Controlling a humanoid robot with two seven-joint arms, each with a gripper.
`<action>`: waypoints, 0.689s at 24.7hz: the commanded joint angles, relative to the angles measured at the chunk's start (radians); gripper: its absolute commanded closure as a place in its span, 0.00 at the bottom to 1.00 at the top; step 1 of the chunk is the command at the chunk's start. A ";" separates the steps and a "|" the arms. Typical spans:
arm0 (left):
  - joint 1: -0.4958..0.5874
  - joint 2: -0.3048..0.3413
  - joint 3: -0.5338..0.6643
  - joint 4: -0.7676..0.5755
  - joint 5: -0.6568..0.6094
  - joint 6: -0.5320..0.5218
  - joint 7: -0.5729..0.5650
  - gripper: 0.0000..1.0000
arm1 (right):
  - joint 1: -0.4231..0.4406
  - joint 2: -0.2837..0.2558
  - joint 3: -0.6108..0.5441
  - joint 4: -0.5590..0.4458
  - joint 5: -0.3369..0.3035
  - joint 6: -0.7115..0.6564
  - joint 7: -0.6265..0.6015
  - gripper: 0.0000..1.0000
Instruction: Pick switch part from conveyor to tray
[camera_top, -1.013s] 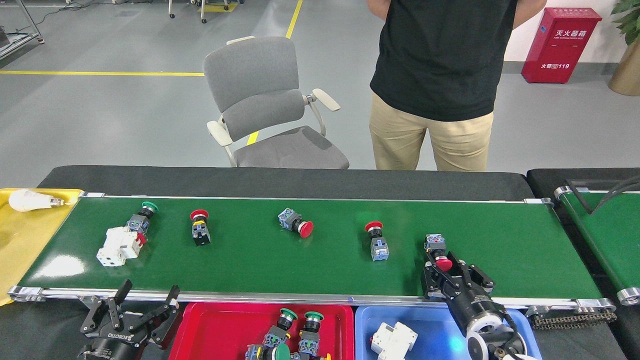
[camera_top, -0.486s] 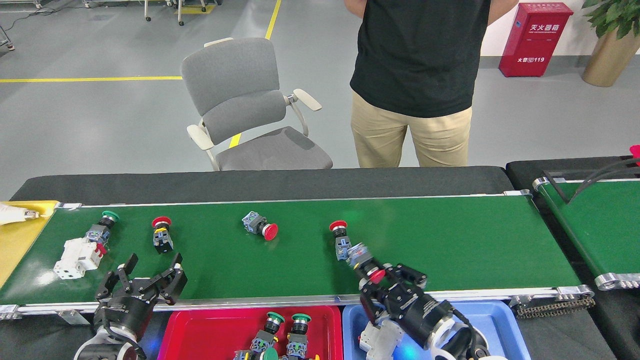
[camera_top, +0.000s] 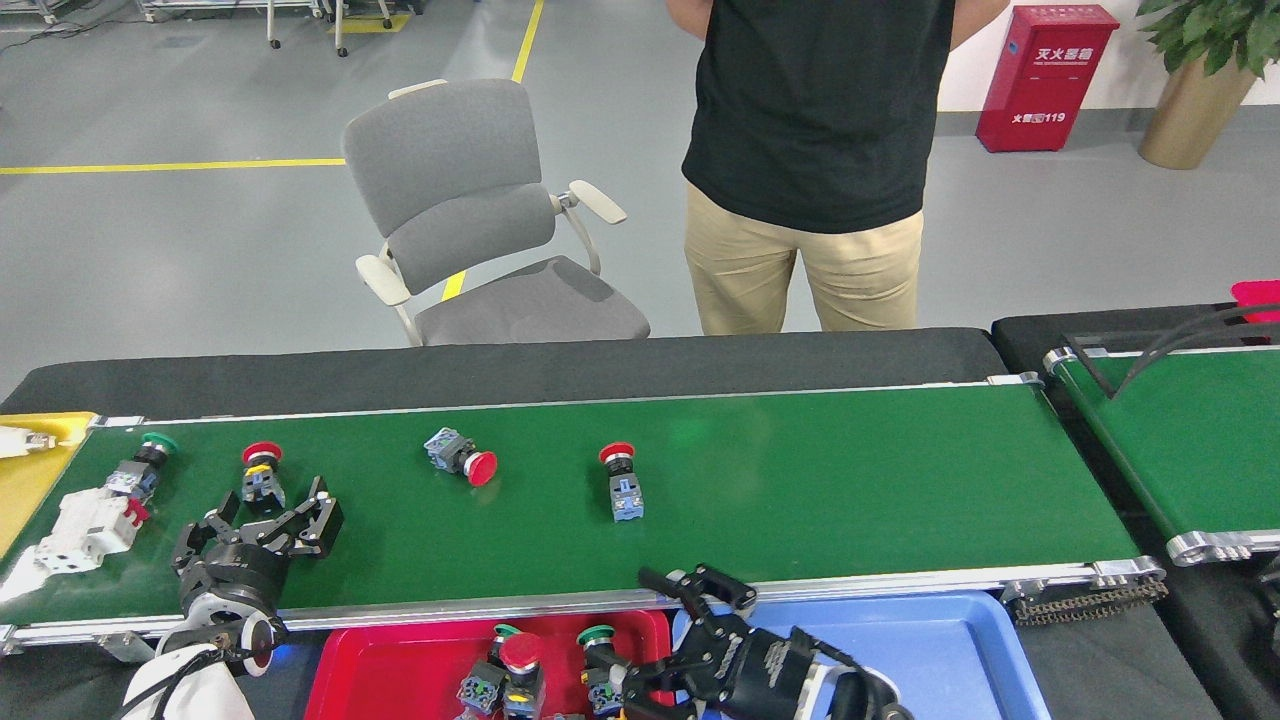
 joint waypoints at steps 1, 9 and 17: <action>-0.015 0.009 -0.002 0.036 0.004 0.086 0.059 0.48 | -0.003 0.001 -0.079 -0.014 -0.007 -0.017 -0.001 0.00; 0.045 -0.002 -0.005 -0.002 0.026 0.054 0.177 0.92 | 0.083 -0.009 -0.386 -0.008 -0.028 0.024 -0.004 0.00; 0.545 -0.023 -0.045 -0.737 0.093 -0.590 0.073 0.51 | 0.090 -0.045 -0.458 -0.017 -0.093 0.053 -0.004 0.00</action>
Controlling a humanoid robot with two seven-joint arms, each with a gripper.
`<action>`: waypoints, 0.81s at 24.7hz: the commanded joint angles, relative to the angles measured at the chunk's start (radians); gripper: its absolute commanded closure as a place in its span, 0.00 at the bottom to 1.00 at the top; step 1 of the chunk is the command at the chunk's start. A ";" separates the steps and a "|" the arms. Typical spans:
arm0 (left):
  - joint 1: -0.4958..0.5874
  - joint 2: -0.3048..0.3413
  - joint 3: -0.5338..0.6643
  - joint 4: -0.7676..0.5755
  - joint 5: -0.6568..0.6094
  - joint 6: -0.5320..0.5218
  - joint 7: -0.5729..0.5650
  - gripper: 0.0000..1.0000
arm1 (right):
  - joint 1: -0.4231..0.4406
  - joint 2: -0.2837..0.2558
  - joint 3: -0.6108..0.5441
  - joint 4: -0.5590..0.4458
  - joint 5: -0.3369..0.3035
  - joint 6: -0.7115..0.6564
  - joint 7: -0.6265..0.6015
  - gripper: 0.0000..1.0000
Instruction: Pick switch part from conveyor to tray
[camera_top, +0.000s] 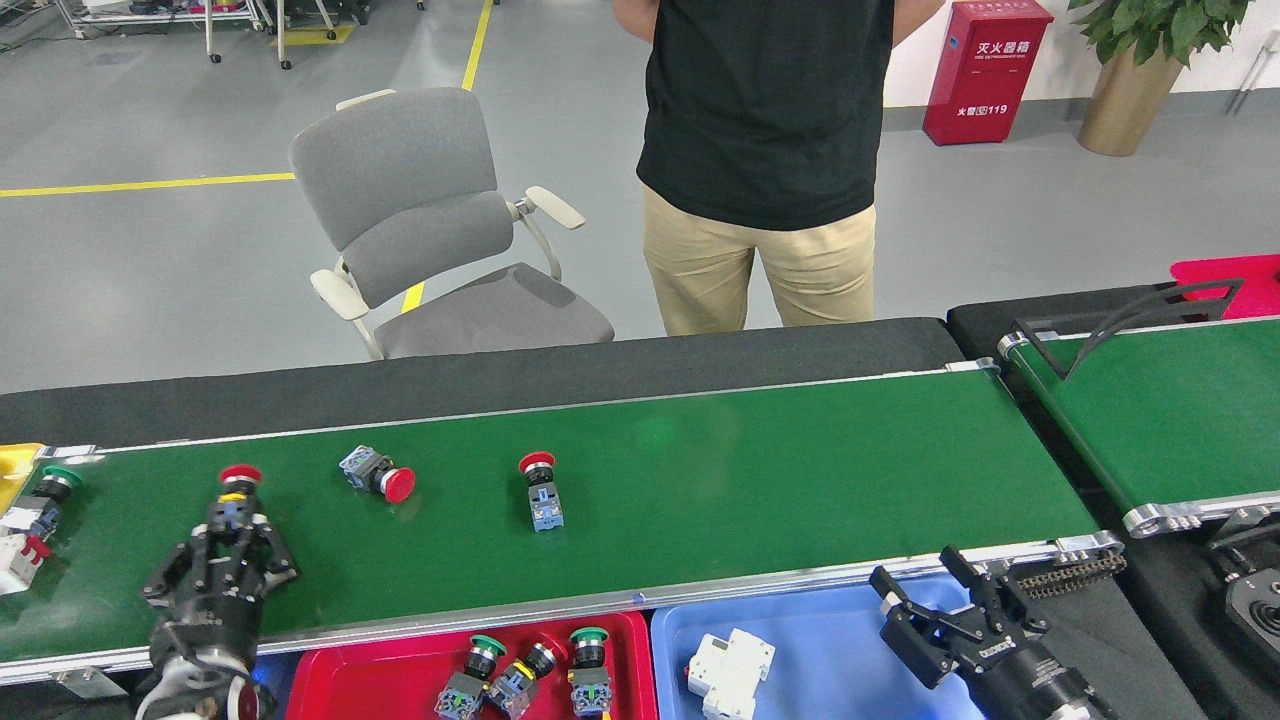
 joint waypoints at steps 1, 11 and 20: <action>0.088 -0.019 -0.007 -0.151 0.007 -0.192 -0.062 0.35 | -0.017 -0.004 -0.022 -0.020 -0.005 0.047 -0.008 0.01; 0.142 -0.136 -0.061 -0.258 0.004 -0.068 -0.114 0.00 | 0.098 -0.014 -0.021 -0.184 0.214 0.368 -0.218 0.02; 0.058 -0.075 0.057 -0.158 0.002 0.208 -0.114 0.00 | 0.122 -0.022 -0.004 -0.195 0.213 0.357 -0.236 0.01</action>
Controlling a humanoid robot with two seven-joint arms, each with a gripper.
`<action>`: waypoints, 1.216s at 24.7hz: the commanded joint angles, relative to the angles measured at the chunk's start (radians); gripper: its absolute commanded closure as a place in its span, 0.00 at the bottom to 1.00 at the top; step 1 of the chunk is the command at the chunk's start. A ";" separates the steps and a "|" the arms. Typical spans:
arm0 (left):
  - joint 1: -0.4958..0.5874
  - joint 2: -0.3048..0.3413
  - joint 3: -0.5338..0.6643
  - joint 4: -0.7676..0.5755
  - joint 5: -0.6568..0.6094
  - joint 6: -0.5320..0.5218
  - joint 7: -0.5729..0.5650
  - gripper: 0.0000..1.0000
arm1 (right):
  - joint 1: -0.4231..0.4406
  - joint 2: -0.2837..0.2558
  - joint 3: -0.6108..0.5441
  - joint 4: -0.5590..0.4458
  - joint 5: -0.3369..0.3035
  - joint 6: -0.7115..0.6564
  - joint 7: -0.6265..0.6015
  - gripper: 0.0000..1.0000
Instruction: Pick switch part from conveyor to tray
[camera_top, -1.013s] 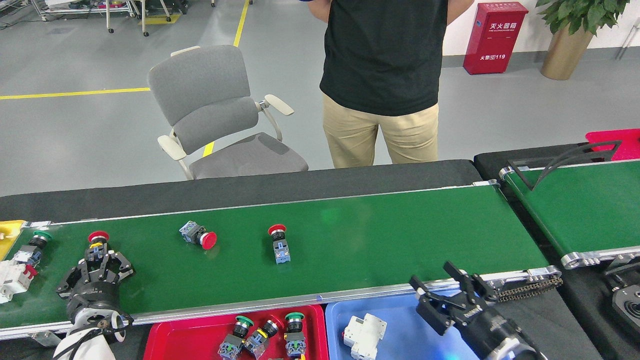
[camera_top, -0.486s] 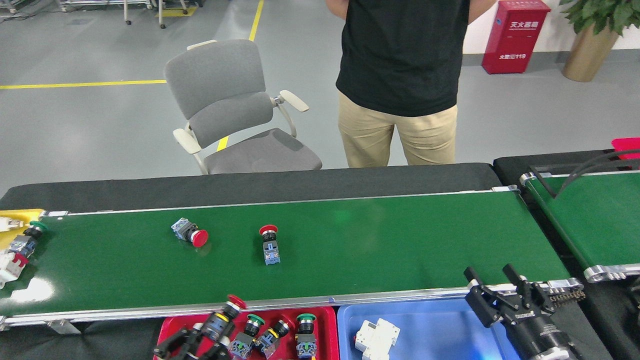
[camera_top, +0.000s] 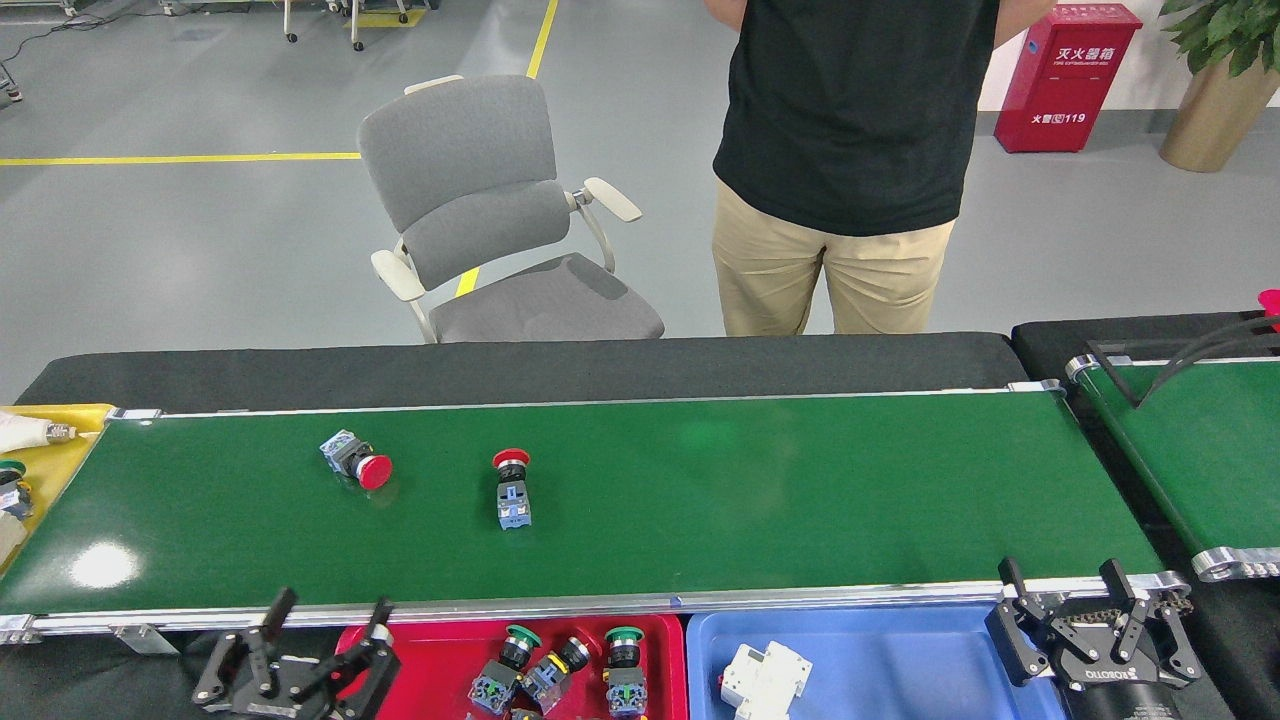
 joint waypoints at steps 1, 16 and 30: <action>-0.028 0.008 -0.002 0.002 -0.001 0.020 0.002 0.00 | -0.007 -0.012 0.001 -0.009 -0.002 -0.004 -0.010 0.01; -0.500 0.079 -0.020 0.558 -0.057 0.159 -0.081 0.00 | -0.017 -0.021 0.059 0.001 -0.002 -0.020 -0.012 0.01; -0.731 0.152 -0.020 0.919 -0.055 0.402 -0.064 0.07 | -0.046 -0.055 0.140 0.037 -0.002 -0.021 -0.012 0.01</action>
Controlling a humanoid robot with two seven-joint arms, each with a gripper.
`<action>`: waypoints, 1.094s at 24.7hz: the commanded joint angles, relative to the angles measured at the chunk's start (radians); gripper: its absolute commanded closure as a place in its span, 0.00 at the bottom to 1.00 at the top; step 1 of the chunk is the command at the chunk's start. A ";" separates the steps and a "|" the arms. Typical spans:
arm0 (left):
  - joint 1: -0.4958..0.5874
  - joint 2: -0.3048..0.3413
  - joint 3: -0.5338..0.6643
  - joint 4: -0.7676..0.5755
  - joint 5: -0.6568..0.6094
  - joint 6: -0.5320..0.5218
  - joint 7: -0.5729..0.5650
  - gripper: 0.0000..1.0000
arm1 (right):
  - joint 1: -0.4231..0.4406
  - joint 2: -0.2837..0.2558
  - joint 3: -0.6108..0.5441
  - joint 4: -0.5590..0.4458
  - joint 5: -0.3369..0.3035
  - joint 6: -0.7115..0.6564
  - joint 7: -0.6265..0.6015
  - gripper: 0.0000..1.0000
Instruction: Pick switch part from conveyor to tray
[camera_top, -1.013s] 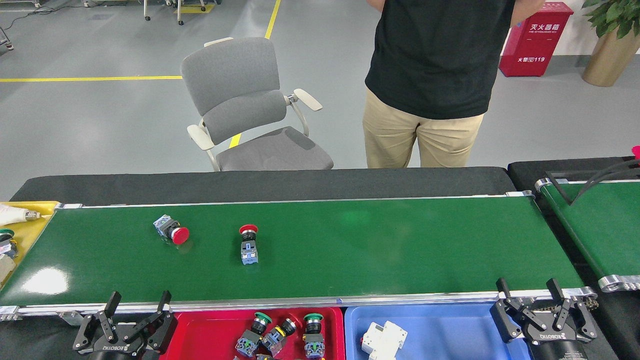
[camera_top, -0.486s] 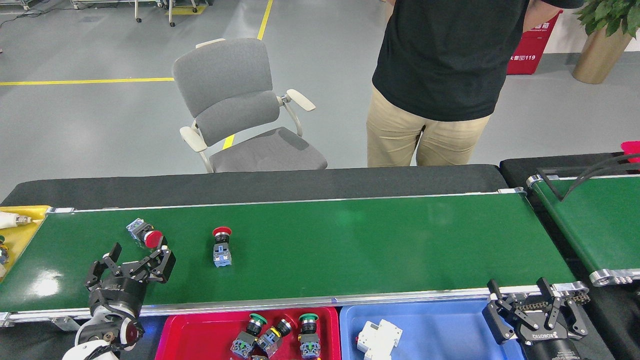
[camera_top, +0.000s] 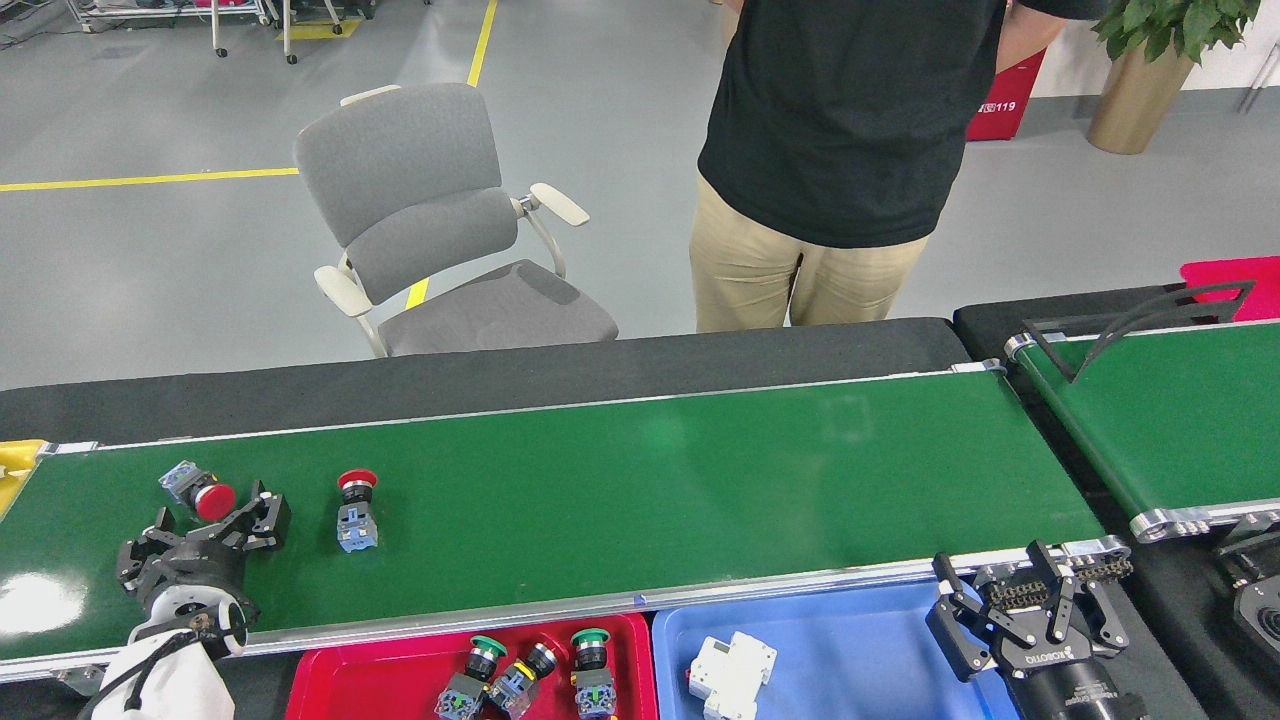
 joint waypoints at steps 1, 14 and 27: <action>-0.047 0.025 0.000 0.039 -0.001 0.047 0.011 0.09 | -0.017 -0.009 0.008 -0.005 -0.001 -0.003 -0.008 0.01; 0.090 -0.002 -0.004 -0.130 0.042 -0.180 0.180 0.81 | -0.034 -0.025 0.025 0.023 -0.037 0.008 -0.003 0.01; 0.613 -0.137 -0.264 -0.929 0.039 -0.817 0.154 0.32 | -0.029 -0.047 -0.078 0.010 -0.090 0.016 -0.001 0.01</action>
